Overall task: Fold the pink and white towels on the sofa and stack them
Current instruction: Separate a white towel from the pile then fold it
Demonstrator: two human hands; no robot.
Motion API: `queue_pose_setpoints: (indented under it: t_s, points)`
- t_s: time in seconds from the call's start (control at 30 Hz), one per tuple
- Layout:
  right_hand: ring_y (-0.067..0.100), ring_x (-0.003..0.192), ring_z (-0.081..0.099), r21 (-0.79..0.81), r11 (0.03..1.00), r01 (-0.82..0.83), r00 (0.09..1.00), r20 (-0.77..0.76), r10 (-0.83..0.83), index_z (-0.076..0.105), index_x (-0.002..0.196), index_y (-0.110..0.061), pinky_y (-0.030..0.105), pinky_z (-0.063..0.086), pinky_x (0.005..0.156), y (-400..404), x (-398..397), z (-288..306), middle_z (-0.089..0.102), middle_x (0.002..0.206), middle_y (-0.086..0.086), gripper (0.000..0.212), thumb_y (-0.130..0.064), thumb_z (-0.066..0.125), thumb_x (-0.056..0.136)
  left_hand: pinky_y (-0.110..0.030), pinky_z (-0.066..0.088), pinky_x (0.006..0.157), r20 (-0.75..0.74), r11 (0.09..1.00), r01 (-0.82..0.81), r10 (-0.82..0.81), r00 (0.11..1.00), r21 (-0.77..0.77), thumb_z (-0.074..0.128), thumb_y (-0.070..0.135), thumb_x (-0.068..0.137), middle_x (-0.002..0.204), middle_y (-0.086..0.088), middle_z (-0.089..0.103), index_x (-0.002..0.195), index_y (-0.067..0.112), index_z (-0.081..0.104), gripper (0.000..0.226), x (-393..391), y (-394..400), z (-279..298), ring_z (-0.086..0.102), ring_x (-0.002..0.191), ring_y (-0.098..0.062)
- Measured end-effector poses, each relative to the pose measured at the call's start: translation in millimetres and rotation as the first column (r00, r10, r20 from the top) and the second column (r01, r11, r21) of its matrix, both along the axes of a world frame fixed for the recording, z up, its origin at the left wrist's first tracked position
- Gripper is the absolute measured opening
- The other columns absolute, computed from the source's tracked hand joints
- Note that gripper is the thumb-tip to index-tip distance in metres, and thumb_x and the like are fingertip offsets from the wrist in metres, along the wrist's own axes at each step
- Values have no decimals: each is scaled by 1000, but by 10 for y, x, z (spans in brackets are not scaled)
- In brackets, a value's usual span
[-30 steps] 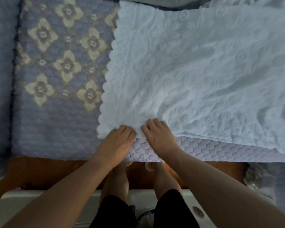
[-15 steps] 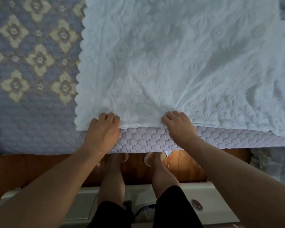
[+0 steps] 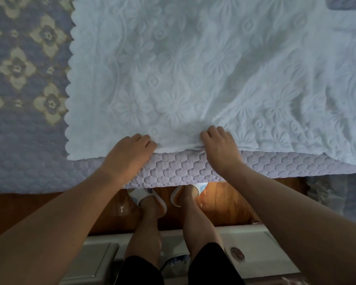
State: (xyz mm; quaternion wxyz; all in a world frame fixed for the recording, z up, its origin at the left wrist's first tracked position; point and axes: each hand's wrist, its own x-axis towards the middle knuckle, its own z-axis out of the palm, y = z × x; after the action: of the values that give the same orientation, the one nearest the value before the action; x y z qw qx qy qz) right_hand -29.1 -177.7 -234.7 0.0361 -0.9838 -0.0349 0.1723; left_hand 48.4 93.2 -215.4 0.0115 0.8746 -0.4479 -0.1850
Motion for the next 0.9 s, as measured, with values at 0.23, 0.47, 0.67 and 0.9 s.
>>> queue_pose_setpoints:
  t_s: [0.23, 0.47, 0.67, 0.9]
  points:
    - [27, 73, 47, 47, 995, 91, 995, 24, -92, 59, 80, -9, 38, 43, 64, -320, -154, -13, 52, 77, 6, 26, 7, 65, 61, -35, 35, 51, -37, 991, 35, -30, 999, 132, 81, -2, 54, 76, -8, 52, 81, 9, 61, 35, -19, 77, 40, 51, 63, -27]
    - [25, 88, 49, 60, 998, -30, 999, -11, 30, 59, 103, -13, 39, 44, 75, -481, -214, -62, 53, 97, 4, 32, -20, 70, 73, -39, 38, 63, 17, 999, -8, 8, 1000, 32, 65, 21, 84, 86, -11, 56, 87, 6, 63, 16, -228, -398, 129, 50, 76, -27]
    - [23, 76, 47, 58, 997, -59, 998, 18, 58, 58, 98, -12, 35, 42, 67, -574, -186, -39, 52, 87, 4, 38, 2, 68, 64, -38, 48, 62, -96, 994, -2, -8, 995, -109, 72, 3, 72, 96, -5, 58, 106, 13, 58, 38, -338, -1038, -159, 55, 87, -25]
    - [24, 73, 48, 73, 993, -97, 995, 44, 94, 59, 91, -10, 36, 40, 66, -763, -294, -55, 54, 78, 4, 28, 2, 62, 66, -40, 53, 57, -151, 987, -98, 78, 985, -127, 72, 8, 79, 83, -4, 60, 86, 12, 64, 12, -288, -1043, -234, 57, 83, -25]
